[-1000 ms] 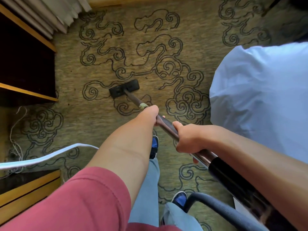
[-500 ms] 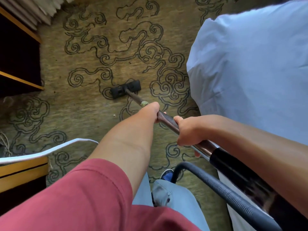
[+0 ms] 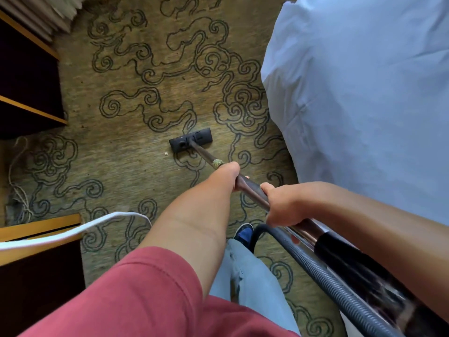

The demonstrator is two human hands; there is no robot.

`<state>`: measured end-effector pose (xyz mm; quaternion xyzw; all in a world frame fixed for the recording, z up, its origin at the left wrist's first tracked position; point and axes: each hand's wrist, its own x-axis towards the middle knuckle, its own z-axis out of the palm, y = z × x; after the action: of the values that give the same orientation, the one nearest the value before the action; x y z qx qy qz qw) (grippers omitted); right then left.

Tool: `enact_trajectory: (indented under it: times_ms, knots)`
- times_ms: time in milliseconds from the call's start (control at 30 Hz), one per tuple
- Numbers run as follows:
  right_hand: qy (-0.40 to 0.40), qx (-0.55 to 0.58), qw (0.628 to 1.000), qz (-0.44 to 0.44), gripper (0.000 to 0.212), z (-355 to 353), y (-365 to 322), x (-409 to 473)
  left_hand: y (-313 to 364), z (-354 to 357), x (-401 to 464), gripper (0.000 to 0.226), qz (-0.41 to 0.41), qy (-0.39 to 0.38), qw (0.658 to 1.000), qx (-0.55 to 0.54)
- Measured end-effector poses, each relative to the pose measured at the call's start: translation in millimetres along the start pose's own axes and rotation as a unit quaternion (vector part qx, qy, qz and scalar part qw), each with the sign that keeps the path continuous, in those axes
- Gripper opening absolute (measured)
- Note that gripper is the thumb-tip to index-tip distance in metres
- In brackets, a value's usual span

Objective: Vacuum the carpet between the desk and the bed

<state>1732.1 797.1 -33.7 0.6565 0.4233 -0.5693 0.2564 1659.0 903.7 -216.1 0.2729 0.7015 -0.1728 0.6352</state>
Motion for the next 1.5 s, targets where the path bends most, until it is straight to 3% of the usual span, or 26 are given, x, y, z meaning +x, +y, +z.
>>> enact_trajectory:
  times_ms: [133, 267, 333, 433, 567, 767, 967, 1033, 1367, 1500]
  knots:
    - [-0.009, 0.026, 1.0, -0.006, 0.057, 4.2, -18.6, -8.6, -10.7, -16.6, -2.3, 0.036, 0.014, 0.017, 0.999, 0.042]
    - [-0.022, 0.09, 0.996, -0.006, 0.046, 6.0, -54.6, -16.1, -13.1, -44.8, -2.7, 0.027, 0.014, 0.004, 0.996, 0.084]
    - [-0.002, 0.059, 0.998, -0.014, 0.044, 4.6, -77.2, -20.1, -14.8, -64.1, -1.2, 0.023, 0.014, 0.011, 0.994, 0.11]
    - [0.0, 0.039, 0.999, -0.018, 0.043, 9.0, -106.9, -23.3, -22.7, -91.4, 1.9, 0.023, 0.039, 0.033, 0.991, 0.124]
    - [-0.017, 0.073, 0.997, -0.024, 0.048, 25.4, -139.7, -24.0, -48.5, -125.7, 9.7, 0.024, 0.001, 0.024, 0.991, 0.129]
    - [-0.005, 0.015, 1.0, -0.009, 0.06, 74.0, -181.6, -18.6, -91.5, -158.6, 13.0, 0.035, -0.012, -0.003, 0.996, 0.088]
    - [-0.043, 0.118, 0.992, 0.003, 0.056, 97.8, -184.4, -23.5, -119.7, -163.0, 5.3, 0.031, -0.008, -0.017, 0.998, 0.059]
    - [-0.041, 0.113, 0.993, 0.005, 0.056, 107.8, -185.5, -27.1, -130.1, -163.1, 2.8, 0.024, -0.015, -0.025, 0.998, 0.048]
    - [-0.026, 0.031, 0.999, -0.005, 0.056, 160.1, -175.8, -35.2, -185.5, -149.9, 1.4, 0.039, 0.001, -0.018, 0.999, 0.045]
    - [-0.017, -0.001, 1.0, -0.012, 0.057, 194.4, -154.4, -44.4, -220.8, -132.1, -8.9, 0.022, -0.005, -0.003, 0.999, 0.038]
